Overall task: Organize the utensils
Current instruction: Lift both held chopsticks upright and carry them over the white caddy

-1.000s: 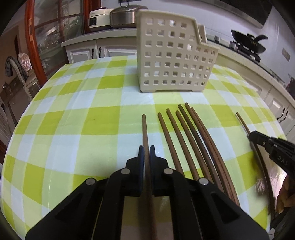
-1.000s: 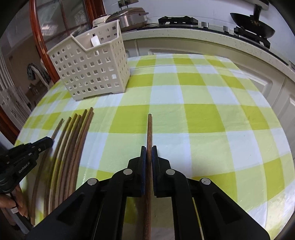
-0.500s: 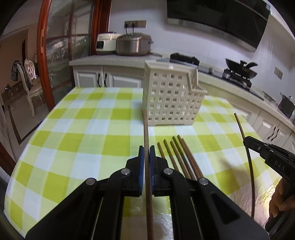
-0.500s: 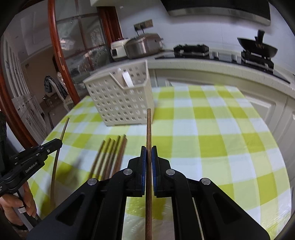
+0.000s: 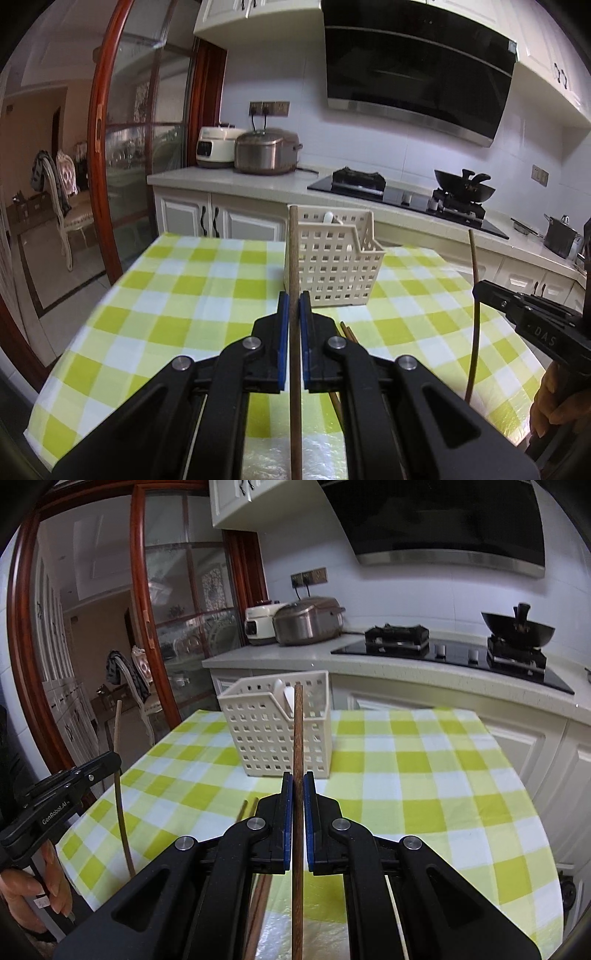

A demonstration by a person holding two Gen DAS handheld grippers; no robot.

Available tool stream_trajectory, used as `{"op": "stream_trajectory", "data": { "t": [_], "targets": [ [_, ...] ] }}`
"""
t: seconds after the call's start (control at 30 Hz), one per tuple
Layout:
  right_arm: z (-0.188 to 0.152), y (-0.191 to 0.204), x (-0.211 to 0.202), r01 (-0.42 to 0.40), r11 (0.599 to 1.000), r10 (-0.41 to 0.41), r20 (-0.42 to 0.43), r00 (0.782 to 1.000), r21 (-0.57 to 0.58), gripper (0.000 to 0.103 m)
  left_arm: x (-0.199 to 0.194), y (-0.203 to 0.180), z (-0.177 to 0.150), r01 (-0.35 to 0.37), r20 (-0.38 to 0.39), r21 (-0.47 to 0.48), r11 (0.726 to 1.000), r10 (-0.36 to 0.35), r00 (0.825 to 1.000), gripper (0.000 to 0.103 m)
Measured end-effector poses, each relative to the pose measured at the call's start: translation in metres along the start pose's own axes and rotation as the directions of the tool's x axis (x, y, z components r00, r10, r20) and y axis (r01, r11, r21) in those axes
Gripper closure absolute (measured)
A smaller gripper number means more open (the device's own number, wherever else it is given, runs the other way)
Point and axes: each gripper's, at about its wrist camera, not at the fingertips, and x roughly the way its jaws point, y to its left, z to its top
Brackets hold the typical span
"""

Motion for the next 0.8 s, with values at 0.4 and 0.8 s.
{"op": "stream_trajectory", "data": {
  "t": [0.4,0.8],
  "targets": [
    [0.008,0.020,-0.028,0.009,0.998,-0.005,0.075,0.997,-0.058,0.097,-0.027,-0.005,0.005,0.014,0.080,0.014,1.000,-0.015,0.997,0.097],
    [0.023,0.016,-0.015,0.014,0.997,-0.007,0.099,0.995,-0.070,0.097,-0.019,-0.011,0.025,0.018,0.114,0.047,0.999,-0.023,0.993,0.097]
  ]
}}
